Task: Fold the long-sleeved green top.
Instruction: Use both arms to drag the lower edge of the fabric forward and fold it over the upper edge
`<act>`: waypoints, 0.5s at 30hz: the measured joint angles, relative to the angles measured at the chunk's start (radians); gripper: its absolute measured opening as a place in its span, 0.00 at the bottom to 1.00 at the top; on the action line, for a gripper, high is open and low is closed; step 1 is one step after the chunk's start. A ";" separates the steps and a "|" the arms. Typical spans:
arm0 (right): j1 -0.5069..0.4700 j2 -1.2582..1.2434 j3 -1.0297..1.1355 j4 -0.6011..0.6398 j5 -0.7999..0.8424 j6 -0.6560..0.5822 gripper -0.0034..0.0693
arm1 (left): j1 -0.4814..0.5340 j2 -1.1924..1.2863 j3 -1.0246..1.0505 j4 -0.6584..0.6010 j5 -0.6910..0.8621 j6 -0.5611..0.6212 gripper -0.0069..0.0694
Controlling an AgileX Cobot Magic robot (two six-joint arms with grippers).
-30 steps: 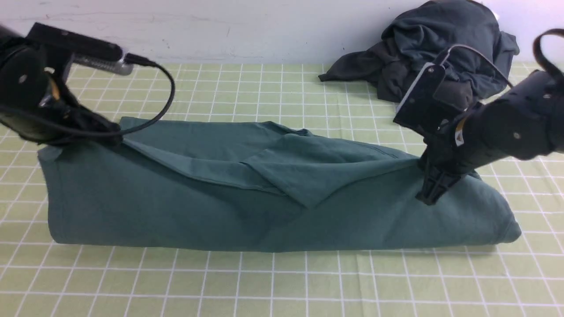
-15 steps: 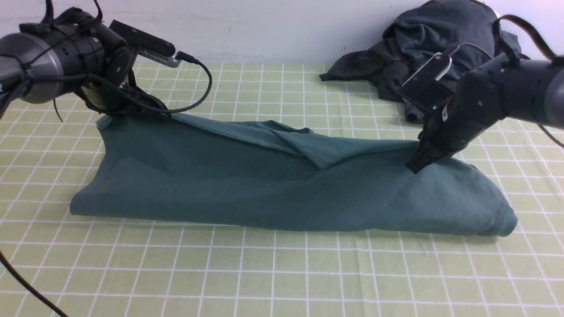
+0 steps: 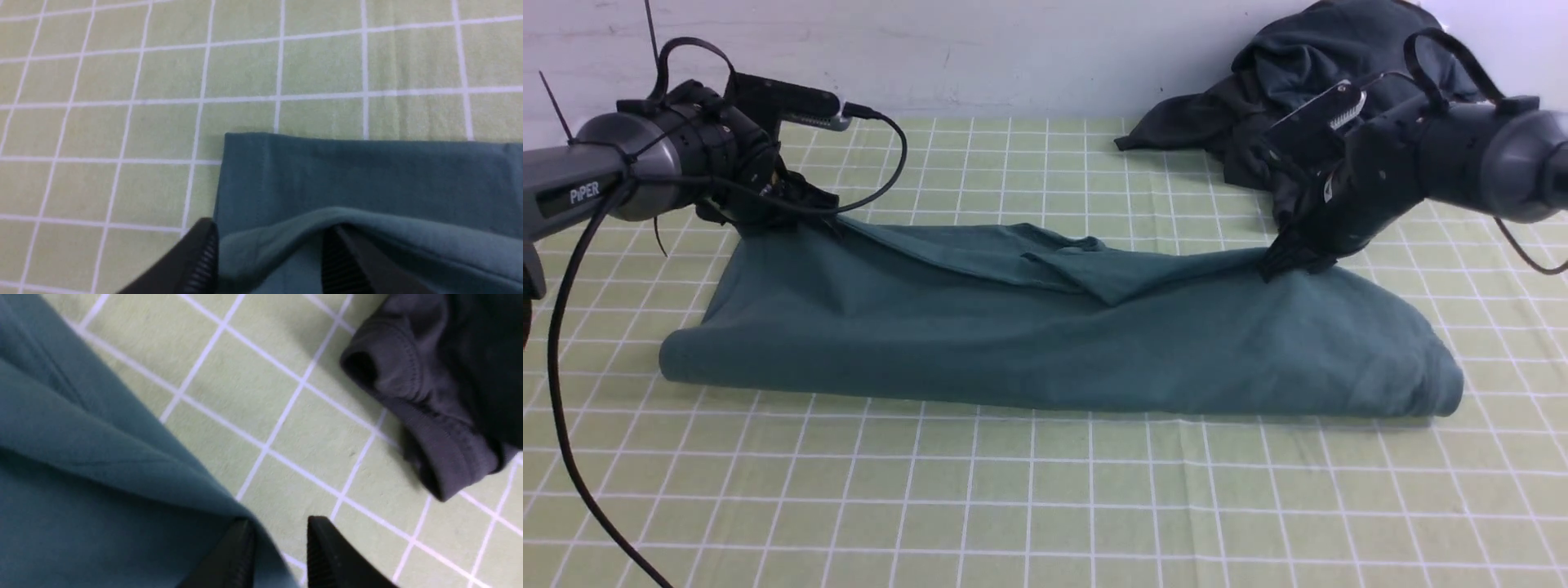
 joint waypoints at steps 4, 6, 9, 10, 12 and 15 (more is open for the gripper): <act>0.025 -0.022 -0.068 0.005 0.098 0.001 0.36 | -0.004 -0.041 -0.008 0.000 0.090 0.010 0.54; 0.047 -0.035 -0.091 0.044 0.124 -0.015 0.35 | -0.013 -0.088 -0.008 0.000 0.130 0.051 0.48; 0.082 -0.038 -0.099 0.173 0.130 -0.147 0.26 | -0.021 -0.167 -0.010 0.000 0.158 0.107 0.37; 0.093 -0.028 -0.099 0.236 0.134 -0.216 0.21 | -0.025 -0.201 -0.011 -0.002 0.170 0.125 0.30; 0.114 0.002 -0.099 0.370 0.134 -0.350 0.13 | -0.027 -0.248 -0.014 -0.010 0.207 0.150 0.21; 0.126 0.073 -0.099 0.527 0.133 -0.524 0.05 | -0.027 -0.316 -0.006 -0.049 0.286 0.198 0.12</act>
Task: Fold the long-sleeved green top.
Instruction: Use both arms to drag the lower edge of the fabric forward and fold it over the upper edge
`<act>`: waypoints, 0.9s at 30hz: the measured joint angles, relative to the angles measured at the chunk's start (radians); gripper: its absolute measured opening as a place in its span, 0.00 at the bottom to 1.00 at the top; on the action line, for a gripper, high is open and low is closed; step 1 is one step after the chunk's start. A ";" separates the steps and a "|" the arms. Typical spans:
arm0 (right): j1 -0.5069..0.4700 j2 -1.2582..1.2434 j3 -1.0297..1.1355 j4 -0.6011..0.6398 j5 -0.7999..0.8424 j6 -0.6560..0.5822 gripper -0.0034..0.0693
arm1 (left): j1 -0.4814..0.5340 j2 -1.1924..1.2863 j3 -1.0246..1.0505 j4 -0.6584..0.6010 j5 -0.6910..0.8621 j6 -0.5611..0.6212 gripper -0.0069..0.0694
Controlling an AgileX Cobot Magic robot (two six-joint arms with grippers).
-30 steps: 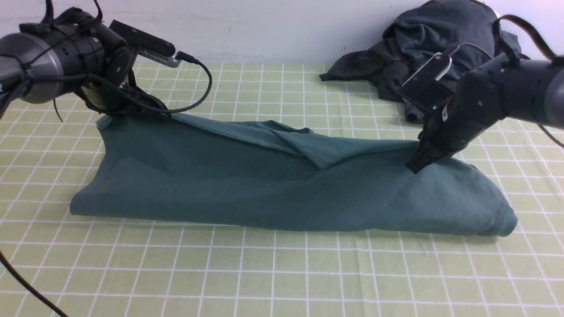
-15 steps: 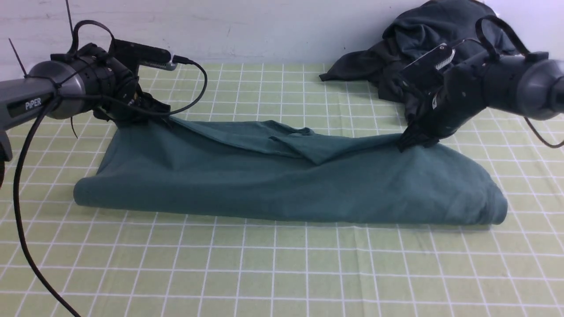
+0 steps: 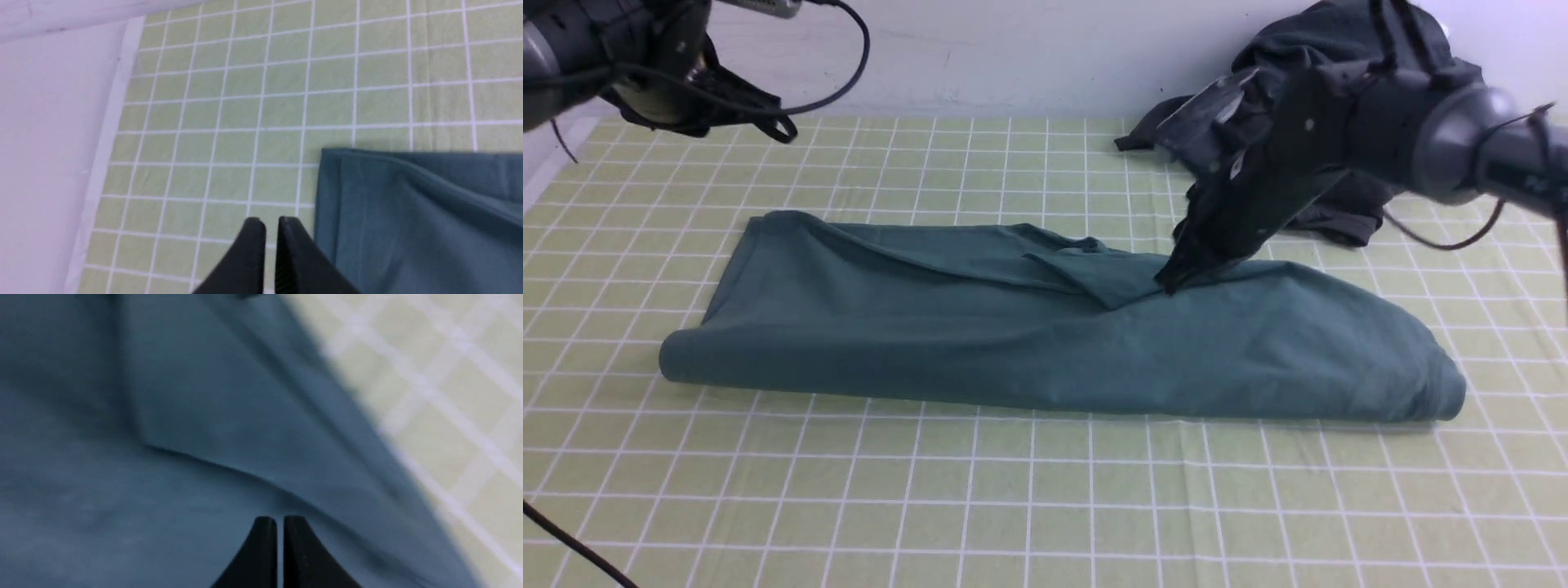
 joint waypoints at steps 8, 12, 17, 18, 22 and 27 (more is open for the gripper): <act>0.000 0.114 -0.013 0.089 -0.210 -0.108 0.03 | 0.000 -0.217 0.208 -0.237 0.025 0.174 0.09; 0.000 0.144 -0.019 0.086 -0.389 -0.097 0.03 | 0.000 -0.305 0.321 -0.323 -0.054 0.180 0.09; -0.031 0.155 -0.024 0.086 -0.575 -0.009 0.04 | -0.001 -0.470 0.483 -0.389 -0.100 0.183 0.09; -0.042 0.155 -0.027 0.086 -0.581 0.019 0.05 | -0.001 -0.504 0.505 -0.388 -0.098 0.183 0.09; -0.085 0.135 -0.027 0.080 -0.483 0.133 0.09 | -0.001 -0.644 0.572 -0.379 -0.063 0.183 0.09; -0.136 -0.025 -0.026 -0.012 -0.104 0.220 0.12 | -0.001 -0.856 0.684 -0.377 0.073 0.183 0.09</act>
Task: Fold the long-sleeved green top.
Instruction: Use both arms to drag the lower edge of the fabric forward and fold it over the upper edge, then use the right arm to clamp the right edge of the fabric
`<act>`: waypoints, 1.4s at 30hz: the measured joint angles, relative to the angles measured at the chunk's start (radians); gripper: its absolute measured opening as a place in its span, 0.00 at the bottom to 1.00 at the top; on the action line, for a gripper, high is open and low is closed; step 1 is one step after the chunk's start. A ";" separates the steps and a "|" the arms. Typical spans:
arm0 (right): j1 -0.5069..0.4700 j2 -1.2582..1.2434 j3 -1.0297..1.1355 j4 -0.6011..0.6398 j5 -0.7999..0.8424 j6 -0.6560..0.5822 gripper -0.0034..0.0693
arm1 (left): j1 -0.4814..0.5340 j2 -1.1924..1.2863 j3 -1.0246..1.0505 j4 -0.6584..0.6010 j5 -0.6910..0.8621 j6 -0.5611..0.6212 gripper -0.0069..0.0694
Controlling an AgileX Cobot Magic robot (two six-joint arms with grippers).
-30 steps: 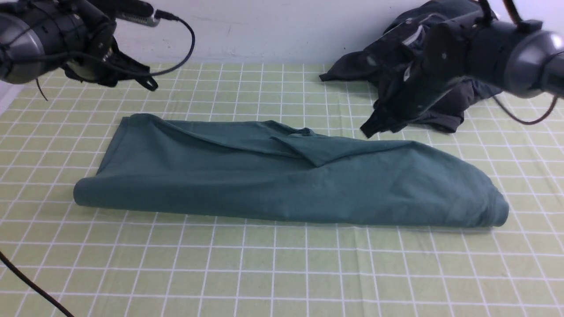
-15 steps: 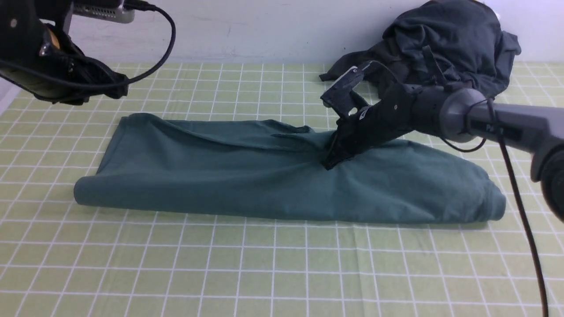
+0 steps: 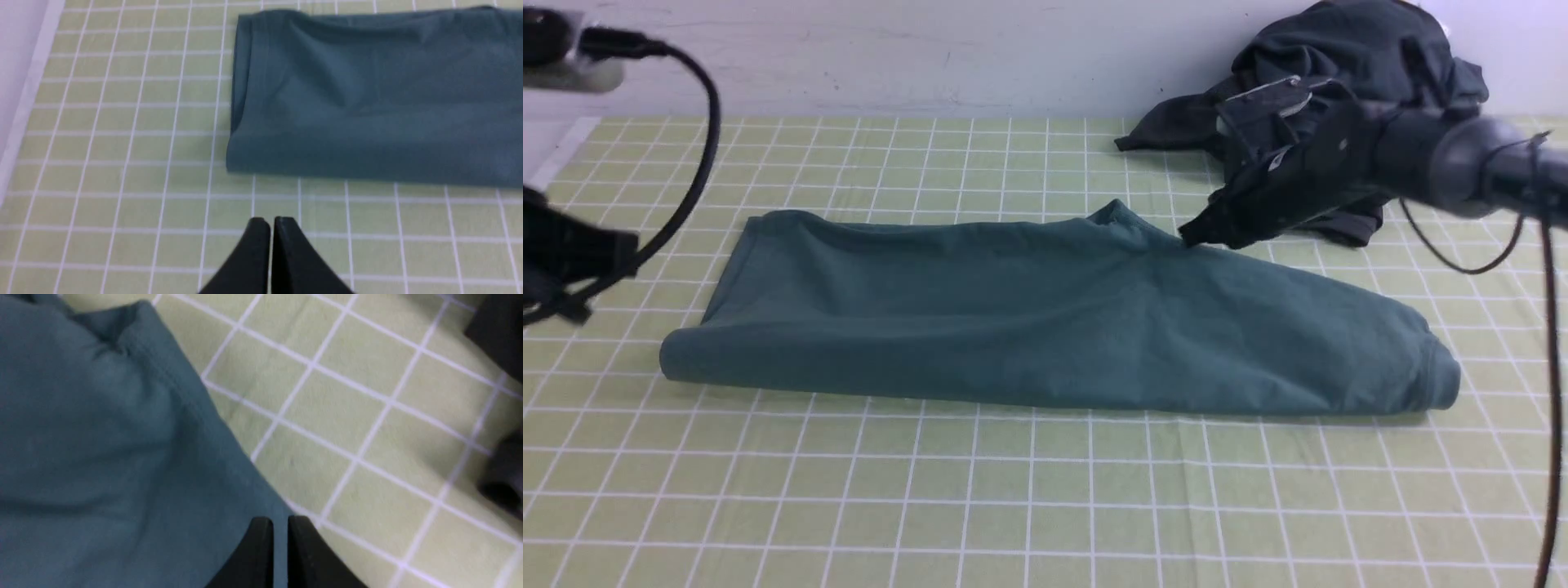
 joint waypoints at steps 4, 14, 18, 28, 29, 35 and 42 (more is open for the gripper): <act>-0.051 -0.130 -0.002 -0.073 0.275 0.062 0.13 | 0.000 -0.120 0.131 -0.002 0.067 0.000 0.09; -0.206 -0.095 0.070 -0.112 0.487 0.188 0.34 | 0.000 -0.270 0.421 -0.035 -0.109 0.000 0.09; -0.221 -0.083 0.137 -0.141 0.489 0.257 0.50 | 0.000 -0.285 0.440 -0.067 -0.150 0.000 0.09; -0.224 -0.072 0.296 -0.158 0.263 0.397 0.67 | 0.000 -0.288 0.440 -0.101 -0.166 0.000 0.09; -0.224 -0.067 0.298 -0.152 0.255 0.400 0.66 | 0.000 -0.288 0.440 -0.101 -0.166 0.000 0.09; -0.231 -0.052 0.292 -0.104 0.254 0.344 0.55 | 0.000 -0.288 0.440 -0.103 -0.166 0.000 0.09; -0.233 -0.053 0.253 -0.092 0.262 0.274 0.19 | 0.000 -0.288 0.440 -0.100 -0.166 0.000 0.09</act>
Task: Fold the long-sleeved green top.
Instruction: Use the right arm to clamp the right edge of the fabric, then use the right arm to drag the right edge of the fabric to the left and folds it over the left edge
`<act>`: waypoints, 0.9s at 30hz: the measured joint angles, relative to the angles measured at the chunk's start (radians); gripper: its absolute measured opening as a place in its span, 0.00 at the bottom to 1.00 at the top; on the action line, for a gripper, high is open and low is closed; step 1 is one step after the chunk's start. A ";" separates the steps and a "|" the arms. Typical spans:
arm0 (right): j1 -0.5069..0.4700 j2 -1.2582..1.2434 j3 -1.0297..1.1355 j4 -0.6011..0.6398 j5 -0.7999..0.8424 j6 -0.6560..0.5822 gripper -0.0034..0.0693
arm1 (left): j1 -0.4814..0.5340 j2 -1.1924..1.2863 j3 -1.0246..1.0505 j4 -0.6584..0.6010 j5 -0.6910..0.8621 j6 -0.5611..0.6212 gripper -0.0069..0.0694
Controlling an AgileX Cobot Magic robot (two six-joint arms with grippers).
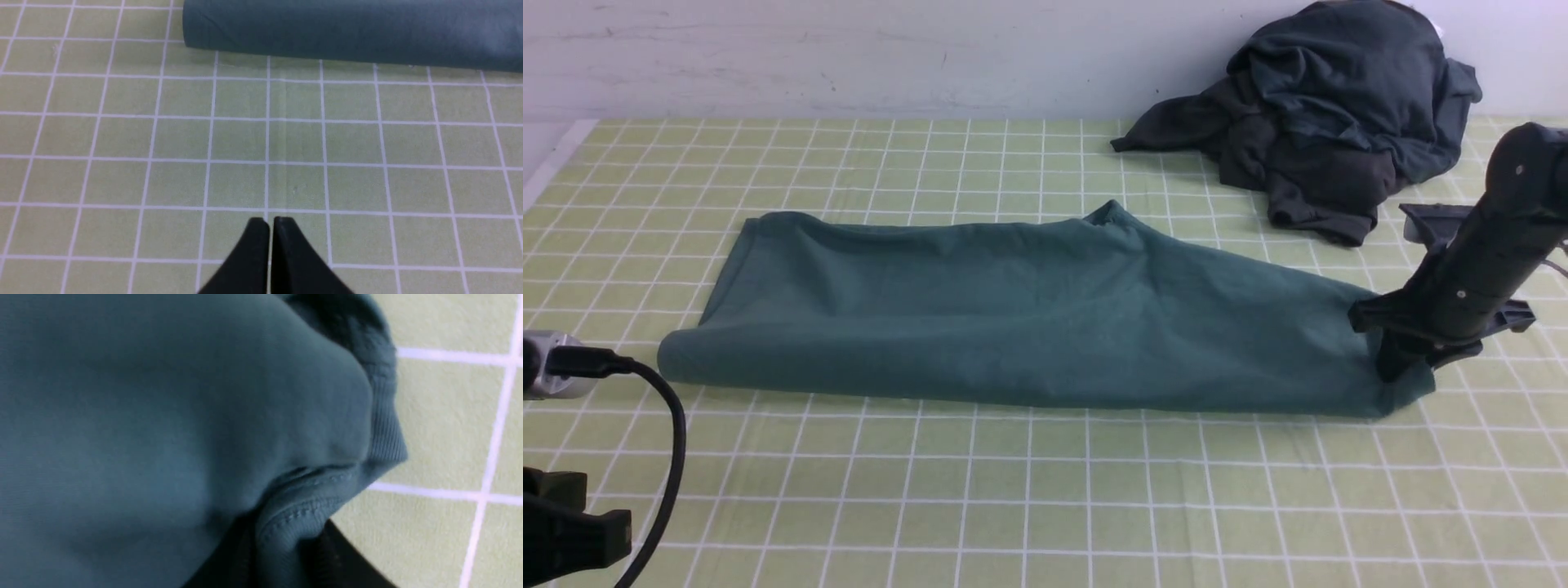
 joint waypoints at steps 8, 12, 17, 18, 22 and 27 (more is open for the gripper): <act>-0.020 -0.155 -0.164 -0.340 0.048 -0.003 0.07 | 0.000 0.000 0.001 0.000 -0.004 0.000 0.09; -0.025 -0.211 -0.259 -0.389 0.123 0.003 0.07 | 0.000 0.000 0.001 0.000 -0.016 0.000 0.09; 0.045 -0.241 -0.329 -0.162 0.166 -0.013 0.07 | 0.000 0.000 0.001 0.000 -0.034 0.000 0.09; 0.063 -0.242 -0.332 -0.112 0.164 -0.022 0.07 | 0.000 0.000 0.002 0.000 -0.034 0.000 0.09; 0.233 -0.197 -0.332 0.142 0.103 -0.068 0.07 | 0.000 0.000 0.001 0.000 -0.034 0.000 0.09; 0.435 -0.062 -0.333 0.351 -0.055 -0.171 0.07 | 0.000 0.000 0.001 0.000 -0.036 0.000 0.09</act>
